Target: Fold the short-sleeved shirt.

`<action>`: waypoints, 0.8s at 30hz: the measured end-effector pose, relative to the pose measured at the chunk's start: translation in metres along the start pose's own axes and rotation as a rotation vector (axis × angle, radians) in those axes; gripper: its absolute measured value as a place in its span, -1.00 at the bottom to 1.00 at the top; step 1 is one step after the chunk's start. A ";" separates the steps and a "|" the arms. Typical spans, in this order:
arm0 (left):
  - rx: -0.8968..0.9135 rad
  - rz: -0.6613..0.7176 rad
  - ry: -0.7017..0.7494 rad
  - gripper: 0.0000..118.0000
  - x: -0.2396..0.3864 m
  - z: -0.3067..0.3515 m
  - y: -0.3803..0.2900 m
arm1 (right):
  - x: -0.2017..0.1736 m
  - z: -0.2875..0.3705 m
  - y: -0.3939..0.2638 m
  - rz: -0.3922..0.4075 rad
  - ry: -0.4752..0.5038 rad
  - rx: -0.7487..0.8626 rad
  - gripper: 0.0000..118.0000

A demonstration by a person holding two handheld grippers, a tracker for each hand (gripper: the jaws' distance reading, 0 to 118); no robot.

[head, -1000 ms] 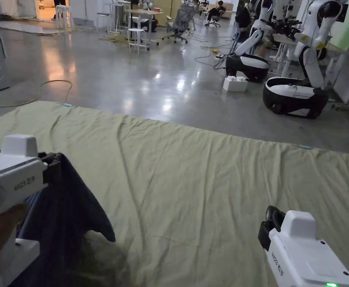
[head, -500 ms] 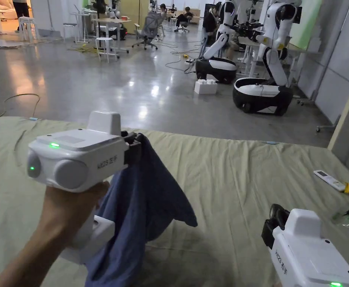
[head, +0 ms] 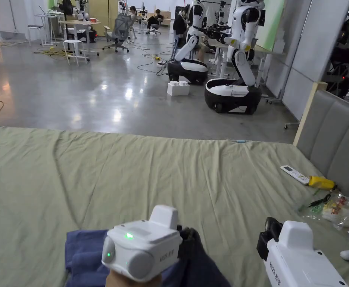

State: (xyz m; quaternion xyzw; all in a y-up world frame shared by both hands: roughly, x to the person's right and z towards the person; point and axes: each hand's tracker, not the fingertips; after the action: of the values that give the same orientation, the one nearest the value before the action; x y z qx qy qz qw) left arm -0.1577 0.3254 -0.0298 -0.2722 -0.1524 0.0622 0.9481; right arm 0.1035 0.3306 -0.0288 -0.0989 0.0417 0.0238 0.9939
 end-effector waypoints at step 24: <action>0.417 0.014 0.558 -0.74 -0.090 0.141 0.018 | -0.067 0.007 0.036 0.069 0.081 0.145 -0.99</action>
State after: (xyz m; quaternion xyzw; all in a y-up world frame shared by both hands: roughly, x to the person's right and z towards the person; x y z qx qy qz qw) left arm -0.2890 0.3927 0.0512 -0.0801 0.1303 0.0217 0.9880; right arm 0.0357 0.3642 -0.0235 -0.0259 0.0868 0.0508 0.9946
